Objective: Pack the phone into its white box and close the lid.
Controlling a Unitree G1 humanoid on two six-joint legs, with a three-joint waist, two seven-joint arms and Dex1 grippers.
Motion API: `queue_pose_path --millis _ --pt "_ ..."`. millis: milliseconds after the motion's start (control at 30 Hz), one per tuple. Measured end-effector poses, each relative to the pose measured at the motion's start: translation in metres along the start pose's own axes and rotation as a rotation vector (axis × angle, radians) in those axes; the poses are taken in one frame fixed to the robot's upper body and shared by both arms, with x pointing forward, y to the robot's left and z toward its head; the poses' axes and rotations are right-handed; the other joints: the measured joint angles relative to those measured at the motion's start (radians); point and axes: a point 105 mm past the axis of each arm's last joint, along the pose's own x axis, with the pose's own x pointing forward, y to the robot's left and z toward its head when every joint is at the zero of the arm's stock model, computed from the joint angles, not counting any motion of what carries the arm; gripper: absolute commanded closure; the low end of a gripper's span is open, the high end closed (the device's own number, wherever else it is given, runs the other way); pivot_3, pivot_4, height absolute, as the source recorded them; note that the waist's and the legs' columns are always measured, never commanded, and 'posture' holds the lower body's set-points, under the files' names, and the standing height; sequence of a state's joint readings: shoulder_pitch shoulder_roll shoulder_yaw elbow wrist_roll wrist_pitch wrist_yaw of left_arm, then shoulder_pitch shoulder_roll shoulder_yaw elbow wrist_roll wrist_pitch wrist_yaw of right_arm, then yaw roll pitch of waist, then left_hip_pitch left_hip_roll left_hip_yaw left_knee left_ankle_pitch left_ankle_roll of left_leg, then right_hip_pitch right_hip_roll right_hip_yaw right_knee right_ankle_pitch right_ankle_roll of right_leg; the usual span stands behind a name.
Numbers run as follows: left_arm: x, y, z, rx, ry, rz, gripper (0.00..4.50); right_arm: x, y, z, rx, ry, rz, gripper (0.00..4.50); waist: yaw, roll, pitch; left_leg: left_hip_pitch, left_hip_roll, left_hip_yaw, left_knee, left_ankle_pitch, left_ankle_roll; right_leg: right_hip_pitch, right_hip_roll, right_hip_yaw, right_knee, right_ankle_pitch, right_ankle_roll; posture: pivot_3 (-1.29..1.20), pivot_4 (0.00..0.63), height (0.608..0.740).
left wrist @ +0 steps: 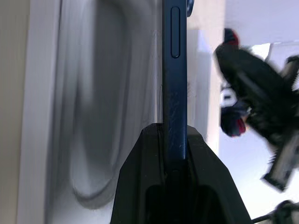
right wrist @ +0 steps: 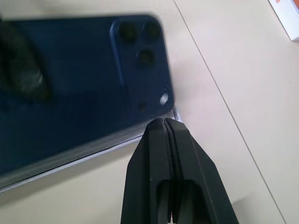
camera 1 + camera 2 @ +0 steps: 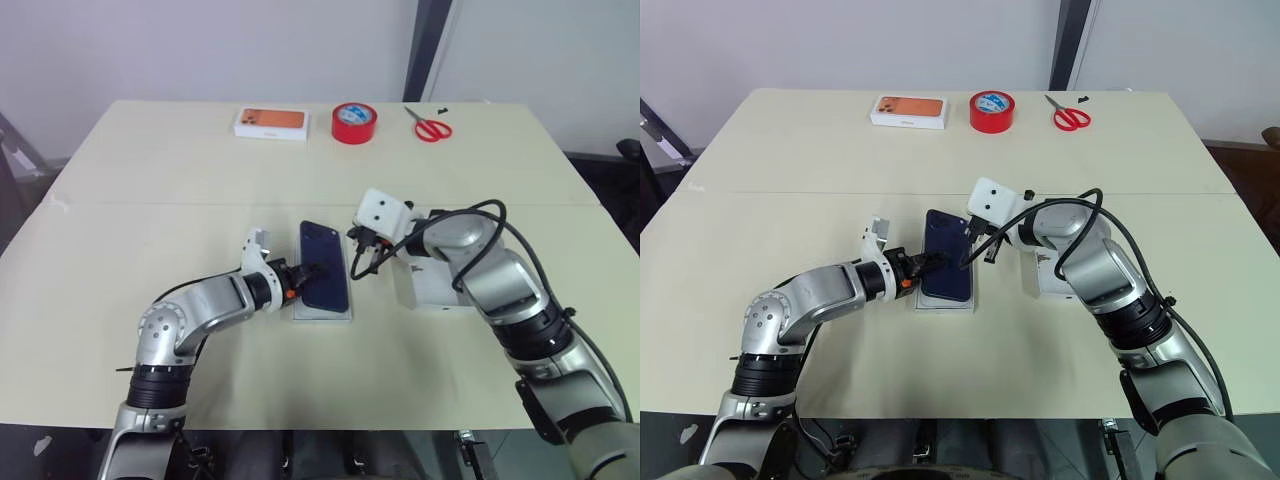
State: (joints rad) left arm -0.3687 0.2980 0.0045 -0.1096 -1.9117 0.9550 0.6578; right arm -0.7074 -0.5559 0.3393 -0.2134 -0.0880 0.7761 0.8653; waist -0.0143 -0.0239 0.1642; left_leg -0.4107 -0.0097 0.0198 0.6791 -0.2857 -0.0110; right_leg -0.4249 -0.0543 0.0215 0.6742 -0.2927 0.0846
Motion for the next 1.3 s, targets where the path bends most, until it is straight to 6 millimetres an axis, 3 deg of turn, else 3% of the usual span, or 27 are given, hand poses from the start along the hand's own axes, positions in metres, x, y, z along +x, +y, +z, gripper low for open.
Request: queue_pose_path --millis 167,200,733,1100,1300 --pt "0.001 -0.006 0.002 0.037 0.007 -0.007 0.24 0.0 0.001 0.0 0.008 -0.003 0.002 4.5 0.002 0.0 0.0 0.0 0.0 0.0 0.0 0.0 0.0 0.0 0.0 0.0 0.0 0.0 0.0 0.0 0.15 0.725" --pt "0.001 -0.008 0.003 0.041 0.005 -0.017 0.09 0.001 0.001 0.001 0.01 -0.005 0.005 4.5 0.001 0.0 0.0 0.0 0.0 0.0 0.0 0.0 0.0 0.001 0.0 0.0 0.0 0.0 0.0 0.0 0.15 0.725" --pt "-0.025 -0.016 0.011 0.203 0.013 -0.039 0.09 0.0 0.0 -0.001 0.009 -0.002 0.004 4.5 0.0 0.0 0.0 0.0 0.001 0.0 0.0 0.0 0.0 0.001 0.001 0.0 -0.001 0.0 0.0 0.0 0.15 0.725" --pt "-0.046 0.005 0.008 0.245 0.053 0.014 0.09 -0.001 0.001 0.0 0.006 -0.004 0.003 4.5 -0.001 0.001 0.0 0.0 0.001 0.0 0.0 0.0 0.0 0.001 0.0 0.0 -0.001 0.0 0.0 0.0 0.15 0.725" --pt "-0.066 0.008 0.028 0.288 -0.024 0.025 0.09 -0.001 0.003 0.0 0.004 -0.007 0.008 4.5 0.0 0.001 0.001 0.0 0.001 0.0 0.0 -0.001 0.002 0.001 0.0 0.0 -0.002 0.0 0.0 0.0 0.15 0.725"
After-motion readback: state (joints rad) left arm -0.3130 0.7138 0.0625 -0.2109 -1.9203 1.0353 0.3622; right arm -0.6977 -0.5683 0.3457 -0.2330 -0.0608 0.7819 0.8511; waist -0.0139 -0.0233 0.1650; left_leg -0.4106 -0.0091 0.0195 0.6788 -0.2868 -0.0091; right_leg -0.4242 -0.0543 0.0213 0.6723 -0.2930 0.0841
